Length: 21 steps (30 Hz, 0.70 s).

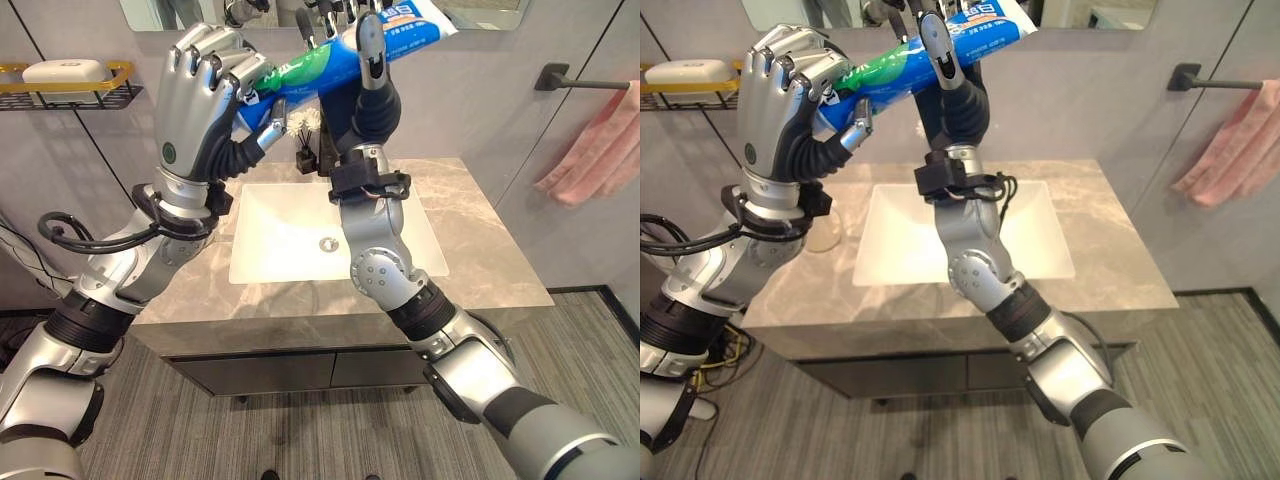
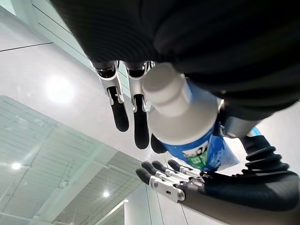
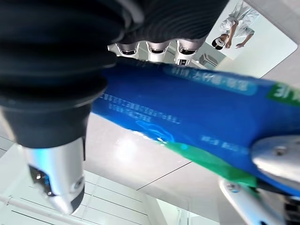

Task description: Put brush and paste in cup on sink, flatten towel.

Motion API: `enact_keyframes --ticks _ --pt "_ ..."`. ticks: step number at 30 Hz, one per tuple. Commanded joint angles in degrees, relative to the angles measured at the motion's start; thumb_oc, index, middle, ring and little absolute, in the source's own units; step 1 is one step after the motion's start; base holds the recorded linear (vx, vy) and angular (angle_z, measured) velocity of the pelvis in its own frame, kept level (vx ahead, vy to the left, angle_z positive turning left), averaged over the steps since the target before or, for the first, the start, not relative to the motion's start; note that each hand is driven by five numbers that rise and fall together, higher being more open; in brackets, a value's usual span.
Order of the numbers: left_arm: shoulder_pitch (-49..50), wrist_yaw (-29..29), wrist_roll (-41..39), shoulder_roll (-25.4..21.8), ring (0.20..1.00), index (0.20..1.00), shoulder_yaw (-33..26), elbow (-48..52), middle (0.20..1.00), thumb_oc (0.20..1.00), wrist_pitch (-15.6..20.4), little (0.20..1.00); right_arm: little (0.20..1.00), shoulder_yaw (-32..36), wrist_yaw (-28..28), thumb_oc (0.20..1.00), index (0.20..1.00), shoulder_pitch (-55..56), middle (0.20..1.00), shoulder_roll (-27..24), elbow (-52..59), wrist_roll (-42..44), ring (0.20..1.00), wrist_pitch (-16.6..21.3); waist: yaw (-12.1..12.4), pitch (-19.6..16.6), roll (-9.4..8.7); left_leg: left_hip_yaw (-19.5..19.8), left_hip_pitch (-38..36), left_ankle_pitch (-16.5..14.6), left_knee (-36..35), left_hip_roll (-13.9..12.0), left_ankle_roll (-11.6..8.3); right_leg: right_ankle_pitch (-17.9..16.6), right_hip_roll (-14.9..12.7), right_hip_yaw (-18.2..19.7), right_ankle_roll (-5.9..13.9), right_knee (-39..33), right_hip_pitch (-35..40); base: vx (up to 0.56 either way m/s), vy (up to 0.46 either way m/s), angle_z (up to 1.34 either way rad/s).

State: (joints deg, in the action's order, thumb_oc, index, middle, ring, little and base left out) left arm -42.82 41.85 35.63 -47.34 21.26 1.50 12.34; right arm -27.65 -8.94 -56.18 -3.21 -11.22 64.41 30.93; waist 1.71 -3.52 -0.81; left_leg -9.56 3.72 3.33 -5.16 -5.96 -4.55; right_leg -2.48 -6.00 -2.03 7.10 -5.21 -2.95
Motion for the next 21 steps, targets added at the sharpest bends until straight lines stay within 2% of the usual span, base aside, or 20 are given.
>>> enact_keyframes --ticks 1,8,9,10,11,12,21 --pt "-1.6 0.2 -4.0 -1.6 0.200 0.200 -3.7 -0.2 0.200 0.200 -0.3 0.200 1.000 4.9 0.1 1.000 1.000 -1.1 1.000 0.9 5.6 -1.7 1.000 2.6 1.1 -1.5 -3.23 2.3 -1.0 0.0 0.2 -2.1 -2.62 -3.8 -7.9 -3.4 3.71 0.2 2.0 0.00 0.000 0.00" --pt "-0.5 -0.2 -4.8 -1.0 0.200 0.200 -4.0 0.0 0.200 0.200 -0.2 0.200 1.000 4.3 0.4 1.000 1.000 -0.1 1.000 0.7 6.1 -1.3 1.000 2.7 1.0 -1.4 -3.18 2.2 -1.1 -0.1 0.2 -2.1 -2.54 -3.8 -7.7 -3.4 3.55 0.2 2.0 0.00 0.000 0.00" --pt "-0.3 -0.3 -4.9 -1.0 0.200 0.200 -4.2 0.1 0.200 0.200 -0.3 0.200 0.620 4.3 0.4 0.620 0.620 0.1 0.620 0.6 6.3 -1.3 0.620 2.7 1.0 -1.4 -3.15 2.1 -1.2 -0.1 0.2 -2.1 -2.54 -3.7 -7.7 -3.4 3.54 0.2 2.0 0.00 0.000 0.00" --pt "-0.4 -0.2 -4.9 -0.9 0.200 0.200 -4.2 0.3 0.200 0.200 -0.2 0.200 0.460 4.1 0.4 0.460 0.460 0.2 0.460 0.6 6.4 -1.3 0.460 2.7 1.0 -1.4 -3.15 2.1 -1.2 -0.1 0.2 -2.1 -2.53 -3.7 -7.7 -3.4 3.52 0.2 2.0 0.00 0.000 0.00" --pt "-0.3 -0.2 -4.9 -0.9 0.200 0.200 -4.3 0.3 0.200 0.200 -0.2 0.200 0.250 4.1 0.4 0.250 0.250 0.2 0.250 0.6 6.4 -1.3 0.250 2.7 1.0 -1.4 -3.13 2.1 -1.2 -0.1 0.2 -2.1 -2.53 -3.7 -7.7 -3.3 3.52 0.2 2.0 0.00 0.000 0.00" --pt "-0.1 -0.4 -5.1 -0.7 0.200 0.200 -4.2 0.5 0.200 0.200 -0.2 0.200 0.200 4.0 0.4 0.200 0.200 0.4 0.200 0.6 6.5 -1.3 0.200 2.7 1.0 -1.3 -3.08 2.1 -1.3 -0.1 0.2 -2.1 -2.52 -3.7 -7.7 -3.3 3.51 0.2 2.1 0.00 0.000 0.00" --pt "1.1 -0.8 -5.1 0.1 0.200 0.200 -4.6 1.2 0.200 0.200 -0.4 0.200 0.200 3.9 -0.3 0.200 0.200 1.8 0.200 0.7 6.9 -1.5 0.200 3.1 0.8 -1.4 -2.98 2.0 -1.5 -0.3 0.2 -2.0 -2.28 -3.6 -7.8 -3.2 3.46 0.2 2.4 0.00 0.000 0.00"
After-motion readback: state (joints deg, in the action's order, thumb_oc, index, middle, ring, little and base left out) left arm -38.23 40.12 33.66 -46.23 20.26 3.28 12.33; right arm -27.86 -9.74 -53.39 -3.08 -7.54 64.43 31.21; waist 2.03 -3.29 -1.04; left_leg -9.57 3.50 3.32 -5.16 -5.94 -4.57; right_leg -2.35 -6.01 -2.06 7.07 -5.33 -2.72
